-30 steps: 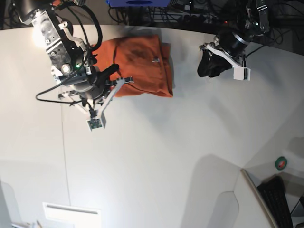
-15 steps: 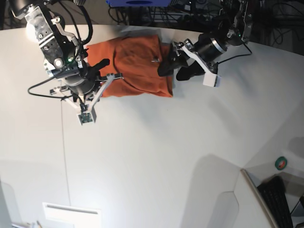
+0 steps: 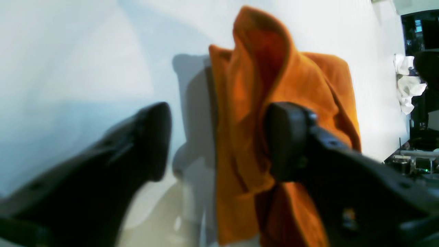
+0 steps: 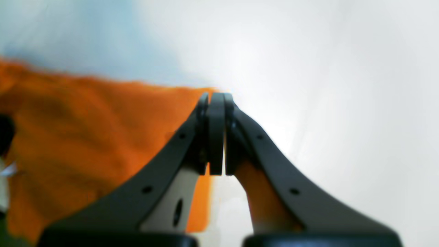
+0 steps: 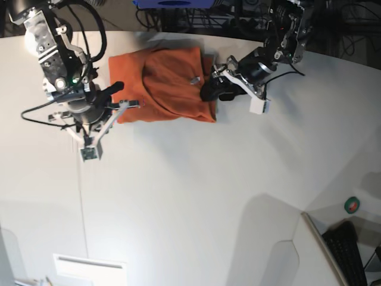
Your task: Layout the t-shirt on the table in an organized manner, then fold the t-shirt properly
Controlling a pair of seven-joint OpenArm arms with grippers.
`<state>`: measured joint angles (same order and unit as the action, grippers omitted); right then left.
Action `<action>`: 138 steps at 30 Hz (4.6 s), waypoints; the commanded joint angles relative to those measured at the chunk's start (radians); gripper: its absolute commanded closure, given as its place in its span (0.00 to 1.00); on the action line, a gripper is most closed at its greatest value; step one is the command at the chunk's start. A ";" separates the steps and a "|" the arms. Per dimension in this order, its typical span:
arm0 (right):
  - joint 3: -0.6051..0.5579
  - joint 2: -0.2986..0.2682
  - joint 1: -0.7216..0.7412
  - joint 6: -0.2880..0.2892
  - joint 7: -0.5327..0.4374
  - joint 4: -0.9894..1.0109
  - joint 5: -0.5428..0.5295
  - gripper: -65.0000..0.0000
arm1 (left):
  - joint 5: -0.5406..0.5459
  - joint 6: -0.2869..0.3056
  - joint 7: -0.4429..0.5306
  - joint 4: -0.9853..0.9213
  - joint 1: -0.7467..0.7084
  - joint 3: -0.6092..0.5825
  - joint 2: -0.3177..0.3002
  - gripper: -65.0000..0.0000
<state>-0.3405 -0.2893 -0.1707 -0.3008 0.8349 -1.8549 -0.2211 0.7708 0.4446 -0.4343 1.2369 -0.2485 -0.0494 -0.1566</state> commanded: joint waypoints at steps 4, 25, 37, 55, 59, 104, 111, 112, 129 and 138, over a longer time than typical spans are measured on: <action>0.091 -0.008 -0.005 0.019 -0.042 -0.015 0.009 1.00 | 0.002 -0.016 -0.011 -0.059 0.056 -0.089 -0.011 0.90; 0.628 0.109 -0.049 0.426 -0.073 0.228 0.009 1.00 | -0.603 0.087 -0.291 -0.225 0.766 -1.010 0.005 1.00; 0.627 0.111 -0.106 0.426 -0.073 0.231 0.009 1.00 | -0.807 0.113 0.030 -0.441 0.788 -1.116 0.156 1.00; 0.625 0.111 -0.099 0.426 -0.073 0.231 0.009 1.00 | -0.815 0.115 0.024 -0.421 0.800 -1.121 0.202 1.00; 0.624 0.111 -0.099 0.426 -0.073 0.231 0.009 1.00 | -0.815 0.115 -0.082 -0.322 0.808 -1.117 0.194 0.93; 0.096 0.101 -0.238 0.426 -0.150 0.084 0.012 1.00 | -0.805 0.110 -0.103 0.424 0.031 -0.303 0.033 1.00; 0.286 0.081 -0.393 0.424 -0.142 -0.125 0.012 1.00 | -0.805 0.110 -0.108 0.639 -0.074 -0.203 0.025 1.00; 0.315 0.071 -0.418 0.424 -0.142 -0.130 0.012 1.00 | -0.807 0.112 -0.108 0.659 -0.096 -0.169 0.024 1.00; 0.369 -0.087 -0.640 0.593 0.094 0.174 -0.105 1.00 | -0.811 0.109 -0.099 0.573 -0.664 -0.025 -0.100 1.00; -0.059 -0.031 -0.283 0.618 -0.268 0.966 -0.102 1.00 | -0.807 -0.145 0.443 -0.340 -0.383 -0.240 -0.062 1.00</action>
<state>-0.4118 -0.3008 -0.4358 0.3138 0.5354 -0.8677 -0.3302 -0.0345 0.2874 0.0177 0.8753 -0.6003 -0.2905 -0.2138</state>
